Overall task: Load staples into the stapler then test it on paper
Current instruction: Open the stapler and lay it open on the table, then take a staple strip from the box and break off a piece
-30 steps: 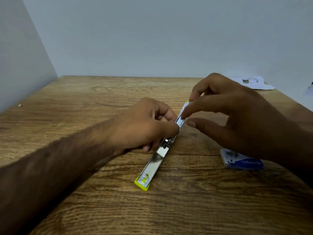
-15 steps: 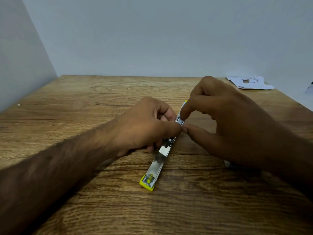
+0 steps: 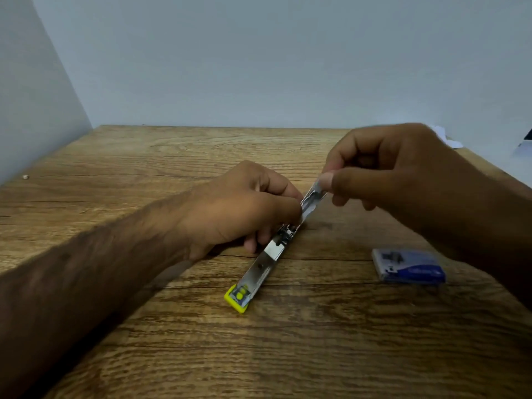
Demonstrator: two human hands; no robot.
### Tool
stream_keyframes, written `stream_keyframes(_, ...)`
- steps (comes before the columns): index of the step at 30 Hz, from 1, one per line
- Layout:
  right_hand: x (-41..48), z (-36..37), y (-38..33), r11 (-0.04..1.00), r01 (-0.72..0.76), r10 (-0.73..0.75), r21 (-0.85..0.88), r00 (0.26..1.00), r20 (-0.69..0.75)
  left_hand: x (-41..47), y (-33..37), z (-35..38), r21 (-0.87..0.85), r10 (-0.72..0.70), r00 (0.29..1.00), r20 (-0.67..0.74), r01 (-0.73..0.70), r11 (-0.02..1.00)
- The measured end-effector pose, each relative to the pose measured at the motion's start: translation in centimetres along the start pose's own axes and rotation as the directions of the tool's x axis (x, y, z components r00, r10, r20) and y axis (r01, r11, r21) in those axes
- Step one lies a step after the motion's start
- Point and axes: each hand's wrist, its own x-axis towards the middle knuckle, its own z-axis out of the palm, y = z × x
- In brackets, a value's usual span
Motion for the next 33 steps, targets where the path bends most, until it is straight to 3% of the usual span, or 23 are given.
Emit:
stream_keyframes(7, -1.7, -3.9, -0.2, 0.991, -0.083, 0.082, 0.108, 0.997, 0.012, 0.4, 0.9, 0.5, 0.02, -0.063, 0.991, 0.118, 0.061, 0.998)
stream_keyframes(12, -3.8, -6.5, 1.2, 0.986, -0.163, 0.161, 0.025, 0.985, 0.069, 0.7, 1.0, -0.8, 0.102, -0.089, 0.985, 0.148, 0.074, 0.992)
stream_keyframes(22, -13.0, -12.6, 3.8, 0.882, -0.451, 0.445, -0.138, 0.893, -0.07, 1.8, 3.1, -1.7, 0.37, -0.184, 0.952, 0.245, 0.084, 0.925)
stream_keyframes(27, -14.0, -13.2, 3.3, 0.85, -0.456, 0.448, -0.264, 0.889, -0.095, 2.4, 3.1, -2.6, 0.508, -0.137, 0.974, 0.182, 0.026, 0.861)
stream_keyframes(33, -12.1, -13.3, 1.3, 0.855, -0.351, 0.368, -0.383, 0.929, -0.029, 1.3, 3.2, -1.9, 0.512, -0.054, 0.98, 0.192, -0.053, 0.857)
